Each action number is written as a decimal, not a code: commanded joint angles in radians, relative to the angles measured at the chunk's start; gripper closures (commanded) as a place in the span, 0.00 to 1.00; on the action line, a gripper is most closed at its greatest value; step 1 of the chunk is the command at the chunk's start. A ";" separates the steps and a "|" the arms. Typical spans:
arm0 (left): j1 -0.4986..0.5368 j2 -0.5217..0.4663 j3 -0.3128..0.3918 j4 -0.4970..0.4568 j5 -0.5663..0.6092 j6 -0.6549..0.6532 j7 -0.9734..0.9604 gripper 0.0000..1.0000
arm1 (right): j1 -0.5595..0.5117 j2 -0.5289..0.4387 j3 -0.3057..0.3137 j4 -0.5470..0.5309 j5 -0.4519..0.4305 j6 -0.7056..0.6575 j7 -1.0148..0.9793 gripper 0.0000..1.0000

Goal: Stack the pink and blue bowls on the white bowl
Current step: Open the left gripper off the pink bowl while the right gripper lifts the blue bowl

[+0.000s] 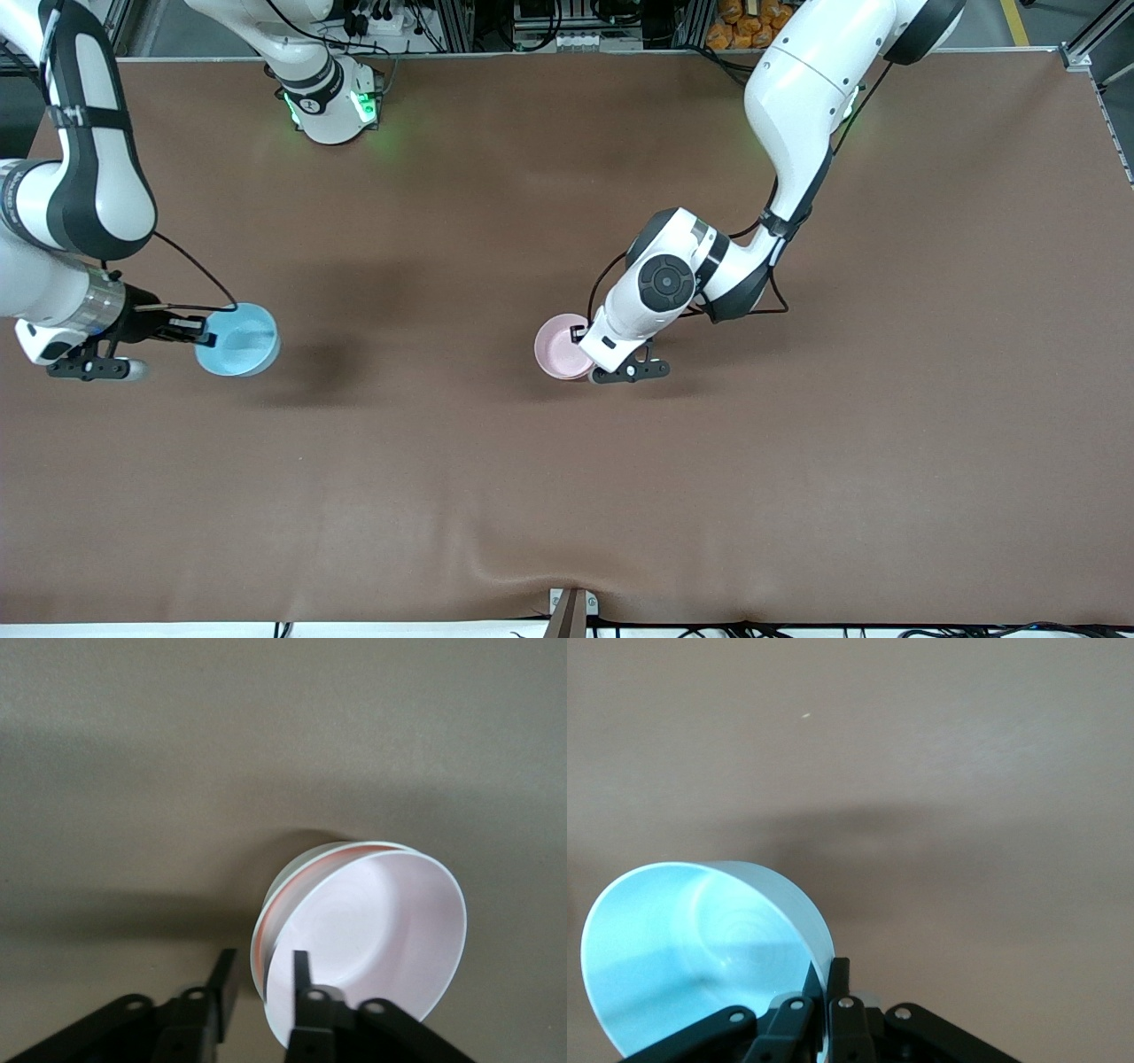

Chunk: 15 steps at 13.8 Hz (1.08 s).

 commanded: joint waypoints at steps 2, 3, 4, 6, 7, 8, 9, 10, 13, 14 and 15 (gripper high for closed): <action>0.000 -0.020 0.005 0.023 -0.009 -0.003 0.001 0.00 | 0.078 -0.031 -0.001 -0.029 0.054 -0.023 0.126 1.00; 0.018 -0.030 0.007 0.022 -0.003 -0.009 0.004 0.00 | 0.104 -0.031 -0.001 -0.031 0.054 -0.023 0.163 1.00; 0.038 -0.058 0.008 0.017 0.000 -0.031 0.009 0.00 | 0.138 -0.030 -0.001 -0.031 0.066 -0.021 0.215 1.00; 0.067 -0.107 0.008 0.020 0.033 -0.103 0.011 0.00 | 0.201 -0.027 -0.003 -0.032 0.143 -0.012 0.303 1.00; 0.093 -0.129 0.008 0.020 0.056 -0.127 0.011 0.00 | 0.224 -0.023 -0.003 -0.032 0.160 0.002 0.323 1.00; 0.112 -0.150 0.008 0.020 0.078 -0.151 0.014 0.00 | 0.250 -0.022 -0.003 -0.037 0.163 0.026 0.355 1.00; 0.130 -0.165 0.007 0.022 0.108 -0.168 0.023 0.00 | 0.276 -0.019 -0.003 -0.037 0.165 0.040 0.399 1.00; 0.144 -0.185 0.005 0.022 0.133 -0.173 0.043 0.00 | 0.308 -0.017 -0.003 -0.037 0.165 0.054 0.445 1.00; 0.228 -0.228 0.004 0.023 0.158 -0.220 0.152 0.00 | 0.412 0.015 -0.003 -0.037 0.166 0.141 0.601 1.00; 0.271 -0.241 -0.004 0.025 0.156 -0.231 0.252 0.00 | 0.445 0.033 -0.003 -0.035 0.168 0.184 0.649 1.00; 0.300 -0.250 -0.005 0.025 0.150 -0.234 0.317 0.00 | 0.478 0.047 -0.003 -0.035 0.169 0.216 0.701 1.00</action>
